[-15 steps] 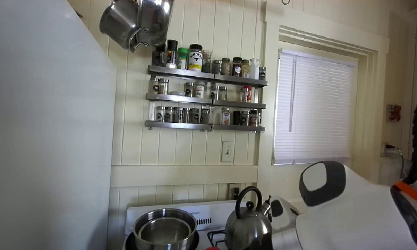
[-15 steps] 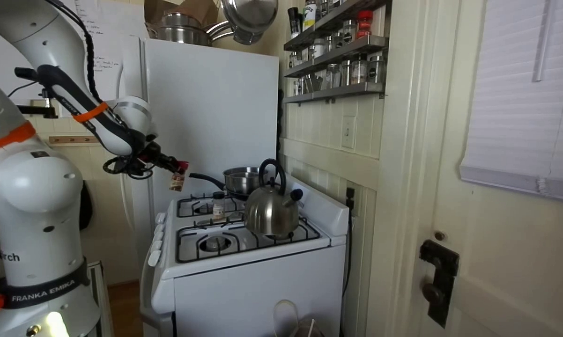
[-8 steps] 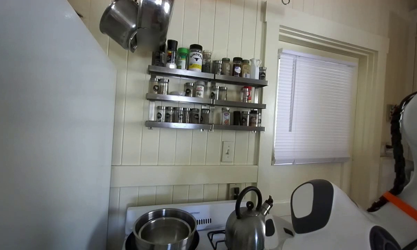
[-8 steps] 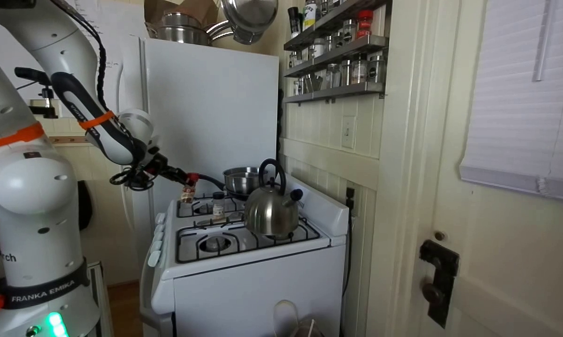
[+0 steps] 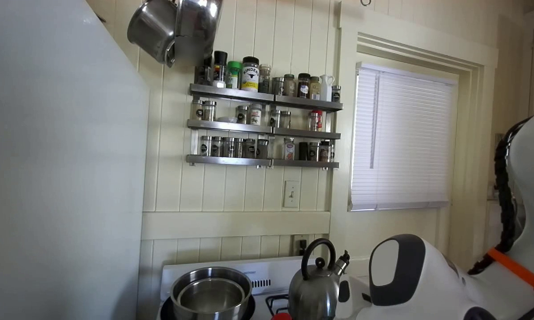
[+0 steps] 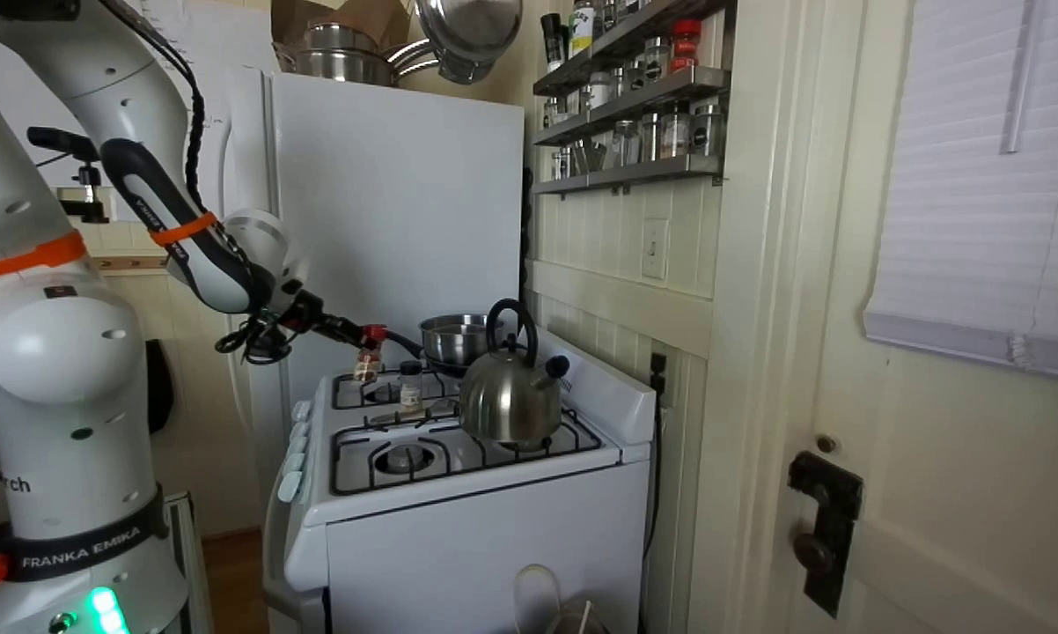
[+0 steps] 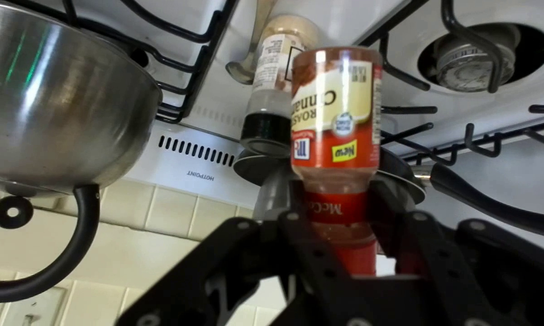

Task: Pick up the bottle from the shelf and put it on the stove

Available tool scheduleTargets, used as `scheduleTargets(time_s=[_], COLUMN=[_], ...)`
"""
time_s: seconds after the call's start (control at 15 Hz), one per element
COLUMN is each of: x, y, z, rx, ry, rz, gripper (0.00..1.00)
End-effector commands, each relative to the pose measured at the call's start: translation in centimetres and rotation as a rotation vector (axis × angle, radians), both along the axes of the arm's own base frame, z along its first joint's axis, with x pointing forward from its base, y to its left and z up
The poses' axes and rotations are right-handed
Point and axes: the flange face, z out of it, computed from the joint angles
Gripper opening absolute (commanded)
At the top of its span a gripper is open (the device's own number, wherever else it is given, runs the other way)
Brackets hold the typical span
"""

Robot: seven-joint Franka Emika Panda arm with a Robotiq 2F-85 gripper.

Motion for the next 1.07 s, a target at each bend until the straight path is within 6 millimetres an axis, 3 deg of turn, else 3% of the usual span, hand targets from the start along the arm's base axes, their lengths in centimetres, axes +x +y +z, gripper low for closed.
scheduleTargets(time_s=[0.0,0.53,1.0], x=[-0.4,-1.1,-1.5], y=[0.4,0.6,0.7], z=[-1.6,-4.8,-6.4], rx=[0.023,0.053,0.029], ry=[-0.011,-0.057,-0.137], rz=[-0.048,-0.146,-0.189], gripper=[0.13,0.13,0.13])
